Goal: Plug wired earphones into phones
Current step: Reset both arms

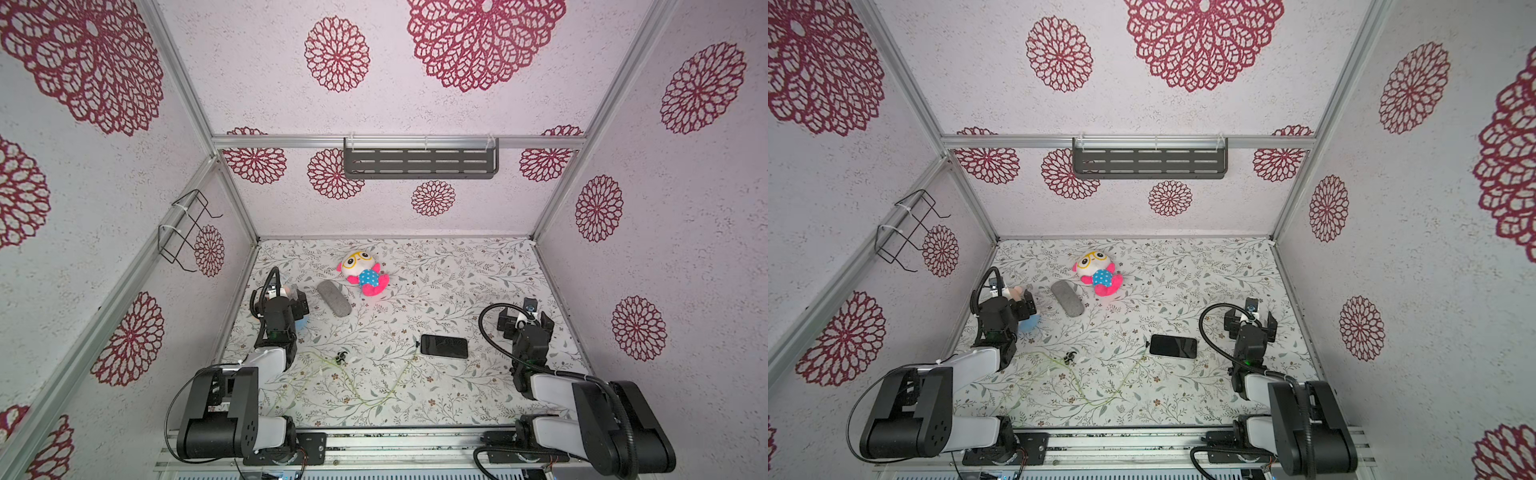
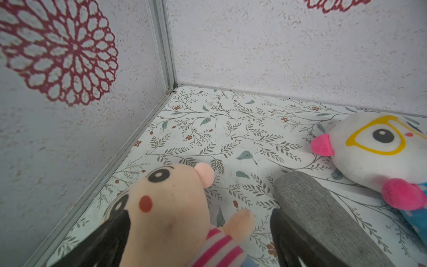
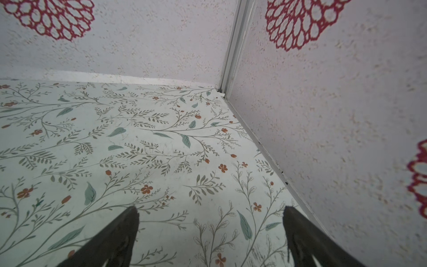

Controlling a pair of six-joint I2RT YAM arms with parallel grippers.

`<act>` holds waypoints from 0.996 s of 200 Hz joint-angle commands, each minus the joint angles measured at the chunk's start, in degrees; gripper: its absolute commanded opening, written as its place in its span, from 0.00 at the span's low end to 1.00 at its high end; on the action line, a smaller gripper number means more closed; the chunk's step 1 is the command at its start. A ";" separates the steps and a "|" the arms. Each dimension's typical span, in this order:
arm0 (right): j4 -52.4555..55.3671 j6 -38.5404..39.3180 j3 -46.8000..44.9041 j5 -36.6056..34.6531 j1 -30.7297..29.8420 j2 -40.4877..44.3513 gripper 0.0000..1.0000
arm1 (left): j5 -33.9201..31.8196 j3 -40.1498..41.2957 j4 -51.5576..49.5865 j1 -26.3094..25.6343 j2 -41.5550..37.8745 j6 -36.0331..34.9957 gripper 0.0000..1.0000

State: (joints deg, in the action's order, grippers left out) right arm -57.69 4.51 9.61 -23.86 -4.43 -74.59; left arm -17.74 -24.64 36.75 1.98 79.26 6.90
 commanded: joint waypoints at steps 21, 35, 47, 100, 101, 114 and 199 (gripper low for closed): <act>2.73 0.84 6.16 3.01 0.29 -3.11 0.99 | 6.42 5.09 20.14 3.56 8.47 -1.36 0.98; 2.72 1.29 5.11 7.81 0.79 -1.78 0.99 | 3.44 4.57 22.94 3.56 10.09 -0.09 0.98; 3.18 1.81 5.38 9.49 0.91 -1.83 0.99 | -0.11 0.85 12.71 3.58 8.63 2.22 0.98; -9.03 -4.63 5.69 10.05 1.23 -12.19 0.99 | -2.43 1.22 15.42 3.65 9.88 2.07 0.98; -9.07 -4.75 5.69 10.05 1.33 -12.26 0.99 | -2.41 1.20 15.39 3.60 9.87 2.07 0.98; -10.64 -4.69 5.17 11.44 1.97 -13.36 0.99 | -2.41 1.14 14.99 3.64 9.76 2.16 0.98; -10.08 -5.03 5.37 11.95 2.40 -13.30 0.99 | -2.39 1.15 15.02 3.64 9.77 2.07 0.98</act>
State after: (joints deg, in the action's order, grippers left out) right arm -64.64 0.82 14.35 -12.16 -2.57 -88.68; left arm -19.86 -23.31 50.48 5.37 89.06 8.84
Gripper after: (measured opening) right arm 0.989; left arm 0.976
